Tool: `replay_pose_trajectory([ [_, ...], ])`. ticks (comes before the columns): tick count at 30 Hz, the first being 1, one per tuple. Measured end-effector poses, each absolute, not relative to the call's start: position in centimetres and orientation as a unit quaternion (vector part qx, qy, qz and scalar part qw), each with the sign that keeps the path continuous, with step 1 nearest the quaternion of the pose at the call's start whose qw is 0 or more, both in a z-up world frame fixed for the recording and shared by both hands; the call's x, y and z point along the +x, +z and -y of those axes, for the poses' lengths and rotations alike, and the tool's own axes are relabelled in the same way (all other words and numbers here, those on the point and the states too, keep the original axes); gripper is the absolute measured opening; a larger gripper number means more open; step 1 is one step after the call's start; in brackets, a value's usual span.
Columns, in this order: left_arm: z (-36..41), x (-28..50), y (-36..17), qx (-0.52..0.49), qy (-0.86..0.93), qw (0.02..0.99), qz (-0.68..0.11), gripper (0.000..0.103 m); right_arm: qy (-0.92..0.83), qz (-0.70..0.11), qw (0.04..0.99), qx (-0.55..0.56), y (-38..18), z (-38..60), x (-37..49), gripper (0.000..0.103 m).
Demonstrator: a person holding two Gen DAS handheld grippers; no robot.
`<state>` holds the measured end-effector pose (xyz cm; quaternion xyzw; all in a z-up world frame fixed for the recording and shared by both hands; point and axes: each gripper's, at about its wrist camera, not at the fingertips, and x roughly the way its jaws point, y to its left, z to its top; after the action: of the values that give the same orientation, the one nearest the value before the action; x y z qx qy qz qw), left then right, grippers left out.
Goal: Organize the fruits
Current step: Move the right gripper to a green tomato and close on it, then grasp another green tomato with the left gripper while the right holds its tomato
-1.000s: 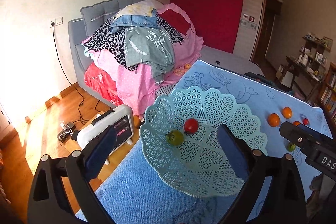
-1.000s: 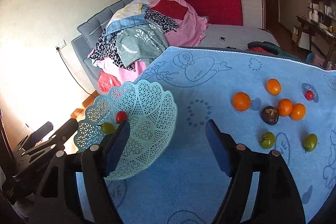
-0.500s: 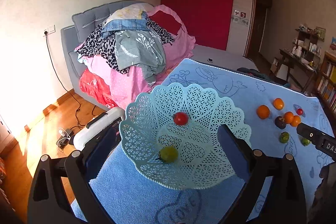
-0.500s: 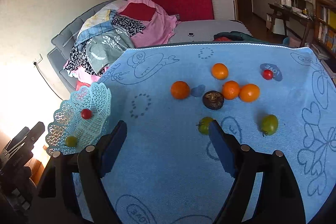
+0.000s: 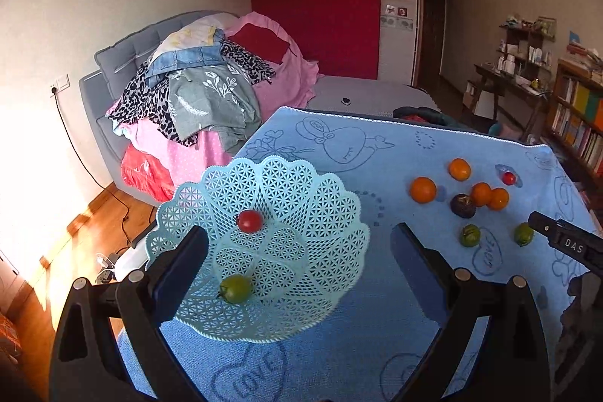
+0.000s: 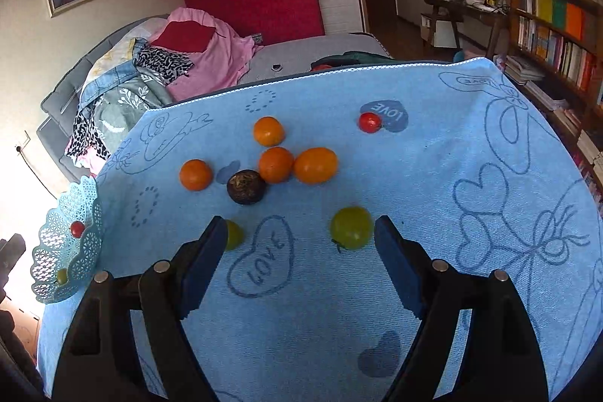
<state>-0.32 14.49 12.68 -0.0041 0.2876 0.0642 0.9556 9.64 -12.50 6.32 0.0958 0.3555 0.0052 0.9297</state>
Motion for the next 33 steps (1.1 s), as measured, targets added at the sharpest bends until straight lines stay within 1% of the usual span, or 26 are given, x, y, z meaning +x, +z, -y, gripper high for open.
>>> replay_pose_trajectory([
  [8,-10.3,1.2,11.6,0.023,0.035,0.952,-0.304,0.096,-0.007,-0.378,0.923,0.071,3.9,14.4,11.7,0.081],
  [10,-9.4,1.7,11.4,0.029,0.029,0.951,-0.307,0.096,-0.005,-0.384,0.921,0.065,3.7,14.4,12.3,0.078],
  [13,-8.2,2.5,11.1,0.034,0.022,0.949,-0.312,0.096,-0.001,-0.394,0.917,0.054,3.1,14.1,13.2,0.07],
  [15,-7.8,2.9,10.8,0.035,0.018,0.948,-0.316,0.096,0.0,-0.401,0.915,0.047,2.7,13.9,13.7,0.063],
  [16,-7.5,3.1,10.7,0.036,0.016,0.947,-0.317,0.096,0.0,-0.403,0.914,0.046,2.5,13.9,13.9,0.061],
  [17,-7.2,3.3,10.6,0.038,0.015,0.947,-0.319,0.096,0.001,-0.406,0.913,0.046,2.3,13.8,14.0,0.057],
  [18,-7.0,3.6,10.4,0.041,0.014,0.946,-0.321,0.096,0.003,-0.41,0.911,0.047,2.0,13.8,14.2,0.05],
  [19,-6.7,3.9,10.3,0.043,0.013,0.945,-0.323,0.096,0.004,-0.414,0.909,0.047,1.7,13.8,14.3,0.046],
  [21,-6.3,4.3,9.9,0.046,0.012,0.944,-0.327,0.096,0.005,-0.42,0.906,0.044,1.2,13.7,14.4,0.037],
  [33,-3.2,7.0,7.7,0.068,-0.007,0.939,-0.336,0.096,-0.005,-0.405,0.914,0.03,1.3,13.9,14.0,0.036],
])
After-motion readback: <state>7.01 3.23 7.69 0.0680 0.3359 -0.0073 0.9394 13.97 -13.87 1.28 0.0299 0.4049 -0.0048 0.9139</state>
